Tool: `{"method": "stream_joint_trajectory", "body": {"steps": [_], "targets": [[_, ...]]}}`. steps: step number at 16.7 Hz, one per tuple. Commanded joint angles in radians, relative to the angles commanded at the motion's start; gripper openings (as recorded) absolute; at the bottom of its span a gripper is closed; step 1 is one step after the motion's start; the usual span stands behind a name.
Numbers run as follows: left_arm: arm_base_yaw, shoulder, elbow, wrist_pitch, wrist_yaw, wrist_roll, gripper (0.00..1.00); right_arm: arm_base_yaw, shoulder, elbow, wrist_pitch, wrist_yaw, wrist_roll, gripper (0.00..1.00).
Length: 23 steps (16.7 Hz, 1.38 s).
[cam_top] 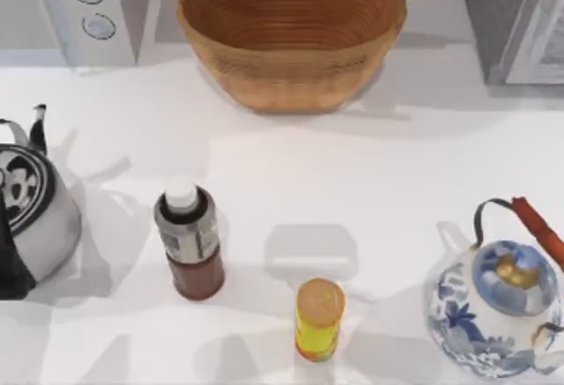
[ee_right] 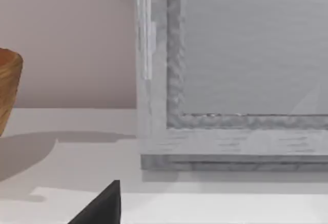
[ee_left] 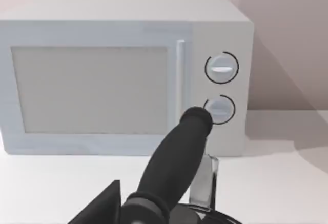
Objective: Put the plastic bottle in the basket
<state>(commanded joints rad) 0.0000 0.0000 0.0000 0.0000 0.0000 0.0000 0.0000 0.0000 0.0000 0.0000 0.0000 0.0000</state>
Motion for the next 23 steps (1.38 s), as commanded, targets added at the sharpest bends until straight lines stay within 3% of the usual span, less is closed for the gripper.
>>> {"method": "stream_joint_trajectory", "body": {"steps": [4,8,19,23], "targets": [[0.004,0.032,0.007,0.022,0.009,0.006,1.0,0.0,0.0,0.0,0.0,0.0,0.0,1.0],[0.006,0.188,0.037,0.131,0.072,0.031,1.0,0.0,0.0,0.0,0.0,0.0,0.0,1.0],[-0.164,0.883,0.071,0.546,0.457,0.17,1.0,0.0,0.0,0.0,0.0,0.0,0.0,1.0],[-0.22,1.018,0.043,0.62,0.55,0.204,1.0,0.0,0.0,0.0,0.0,0.0,0.0,1.0]]}}
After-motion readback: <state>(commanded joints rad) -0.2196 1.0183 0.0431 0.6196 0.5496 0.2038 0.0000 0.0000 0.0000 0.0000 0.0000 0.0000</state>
